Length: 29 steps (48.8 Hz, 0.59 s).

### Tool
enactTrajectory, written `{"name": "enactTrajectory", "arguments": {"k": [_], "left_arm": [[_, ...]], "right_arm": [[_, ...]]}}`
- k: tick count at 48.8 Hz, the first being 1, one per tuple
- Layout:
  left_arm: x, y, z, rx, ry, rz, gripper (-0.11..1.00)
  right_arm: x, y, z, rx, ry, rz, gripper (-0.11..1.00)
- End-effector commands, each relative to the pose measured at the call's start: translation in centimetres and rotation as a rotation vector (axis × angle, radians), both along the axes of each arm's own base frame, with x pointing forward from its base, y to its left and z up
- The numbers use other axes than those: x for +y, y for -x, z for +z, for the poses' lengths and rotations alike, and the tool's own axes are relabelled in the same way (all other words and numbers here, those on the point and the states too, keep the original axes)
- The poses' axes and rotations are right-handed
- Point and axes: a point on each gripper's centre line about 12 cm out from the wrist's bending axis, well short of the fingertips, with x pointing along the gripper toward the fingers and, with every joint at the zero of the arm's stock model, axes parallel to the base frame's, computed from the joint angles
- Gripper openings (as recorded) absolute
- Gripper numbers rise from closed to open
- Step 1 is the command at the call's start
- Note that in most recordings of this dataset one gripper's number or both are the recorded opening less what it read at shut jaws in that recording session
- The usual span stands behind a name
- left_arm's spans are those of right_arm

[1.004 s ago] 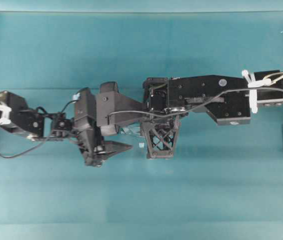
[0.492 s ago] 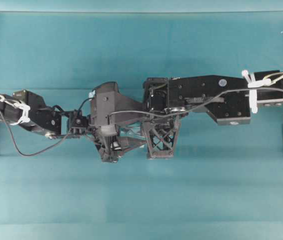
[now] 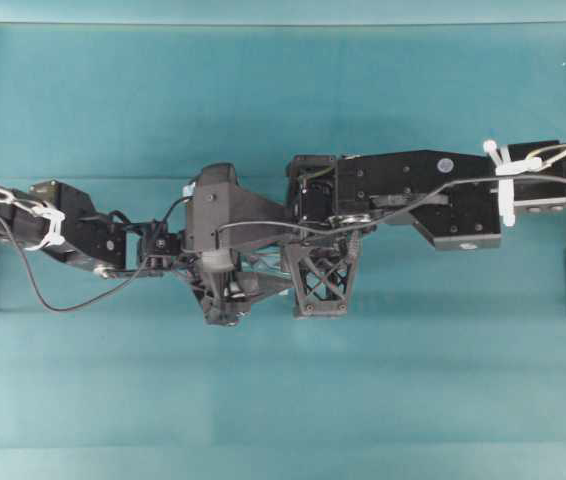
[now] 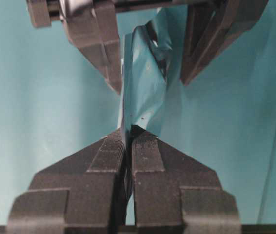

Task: Hand over the silver zip bag and make it stand upright.
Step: 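Close the left gripper on the bag's lower edge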

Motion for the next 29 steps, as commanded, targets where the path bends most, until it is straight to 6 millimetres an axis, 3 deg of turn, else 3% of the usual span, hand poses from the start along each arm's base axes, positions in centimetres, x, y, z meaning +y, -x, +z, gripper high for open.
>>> {"name": "enactTrajectory", "arguments": {"k": [1,12,23,29], "left_arm": [[-0.07,-0.39,0.43,-0.015,-0.002,-0.004,0.79],[-0.13,-0.26,0.11,0.008,-0.004,-0.007,0.71],[-0.94,-0.36,0.14,0.009,-0.004,-0.027,0.41],[-1.00,-0.27,0.07,0.011,-0.004,-0.028,0.40]], "right_arm": [[0.05,0.04,0.96,-0.028,-0.001,-0.010,0.01],[0.05,0.04,0.96,-0.028,-0.001,-0.010,0.01],[0.07,0.03,0.97,-0.029,-0.003,-0.010,0.01],[0.07,0.03,0.97,-0.029,-0.003,-0.010,0.01]]}}
